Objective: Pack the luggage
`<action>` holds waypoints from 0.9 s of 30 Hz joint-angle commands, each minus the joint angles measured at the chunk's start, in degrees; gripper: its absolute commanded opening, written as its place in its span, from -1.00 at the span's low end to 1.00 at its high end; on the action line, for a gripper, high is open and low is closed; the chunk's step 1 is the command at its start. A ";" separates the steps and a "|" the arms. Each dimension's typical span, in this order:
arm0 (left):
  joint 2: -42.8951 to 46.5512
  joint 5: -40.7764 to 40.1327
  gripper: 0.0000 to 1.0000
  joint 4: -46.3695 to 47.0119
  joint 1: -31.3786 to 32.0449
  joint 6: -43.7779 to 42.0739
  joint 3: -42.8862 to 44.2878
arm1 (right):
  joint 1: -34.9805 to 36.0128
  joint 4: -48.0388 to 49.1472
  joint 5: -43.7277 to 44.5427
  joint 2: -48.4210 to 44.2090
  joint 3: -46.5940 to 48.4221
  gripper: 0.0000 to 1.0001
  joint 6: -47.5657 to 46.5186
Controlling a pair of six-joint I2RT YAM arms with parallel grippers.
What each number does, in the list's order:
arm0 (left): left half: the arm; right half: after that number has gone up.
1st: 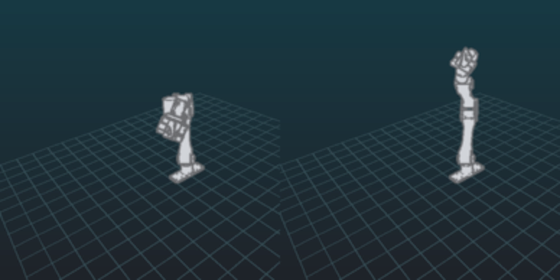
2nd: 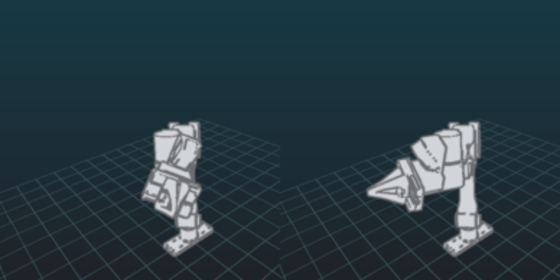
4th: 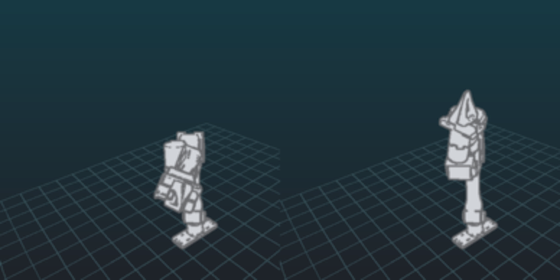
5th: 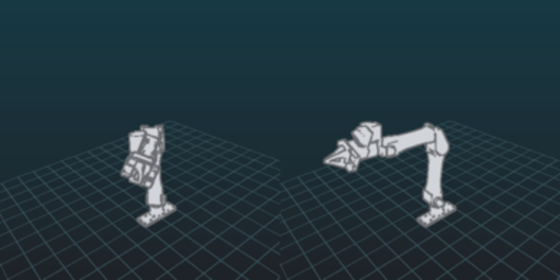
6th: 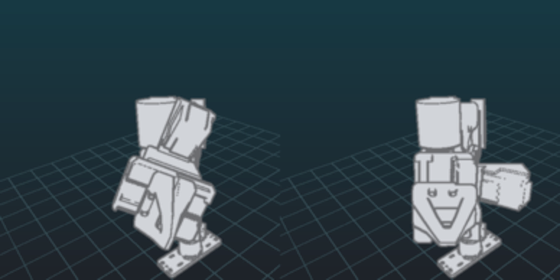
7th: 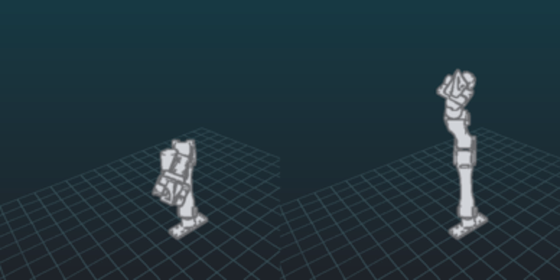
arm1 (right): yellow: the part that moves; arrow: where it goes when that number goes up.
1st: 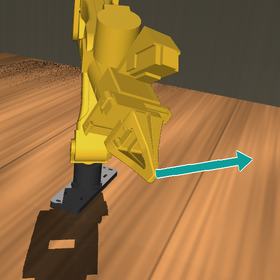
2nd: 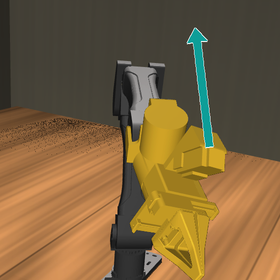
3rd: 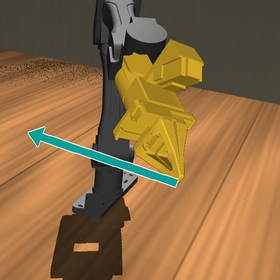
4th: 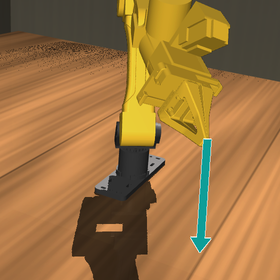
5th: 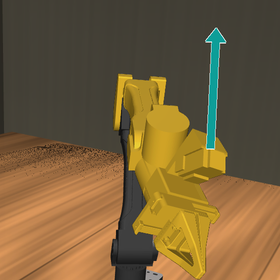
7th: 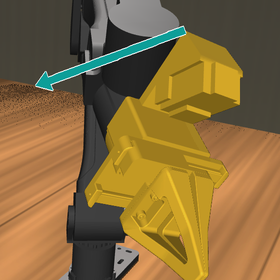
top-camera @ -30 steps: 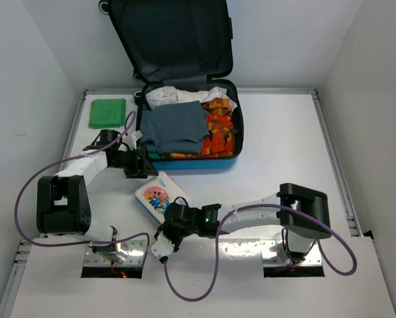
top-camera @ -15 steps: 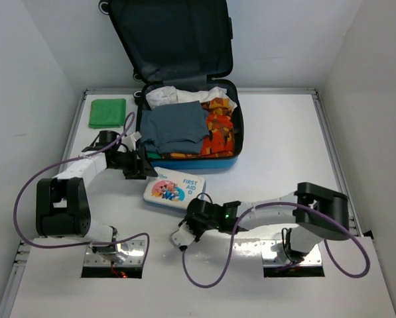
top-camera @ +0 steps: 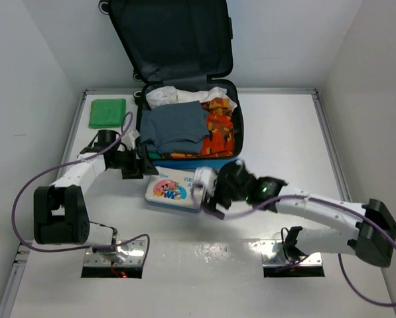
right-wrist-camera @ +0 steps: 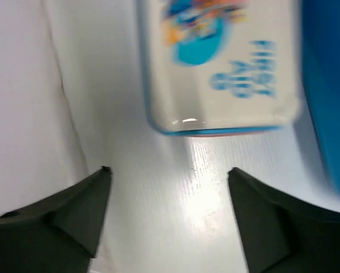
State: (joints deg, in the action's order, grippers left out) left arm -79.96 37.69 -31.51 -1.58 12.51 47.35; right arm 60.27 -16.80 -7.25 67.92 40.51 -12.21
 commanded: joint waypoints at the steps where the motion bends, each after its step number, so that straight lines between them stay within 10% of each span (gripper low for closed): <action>1: 3.15 0.44 0.78 -1.09 -0.96 1.55 -1.20 | -13.27 -4.03 -12.57 -2.44 3.96 0.72 32.21; 9: -1.42 2.39 0.90 -1.63 -0.96 1.55 -5.76 | -25.03 19.30 -21.67 1.59 -11.49 0.99 67.08; 27: -5.38 5.37 1.00 16.65 0.88 12.18 -17.12 | -23.27 43.95 -13.67 19.07 -15.91 0.99 82.08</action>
State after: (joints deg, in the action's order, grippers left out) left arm -81.49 45.52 -18.22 -2.63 20.25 32.18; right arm 37.69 22.63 -22.26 83.83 23.70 66.89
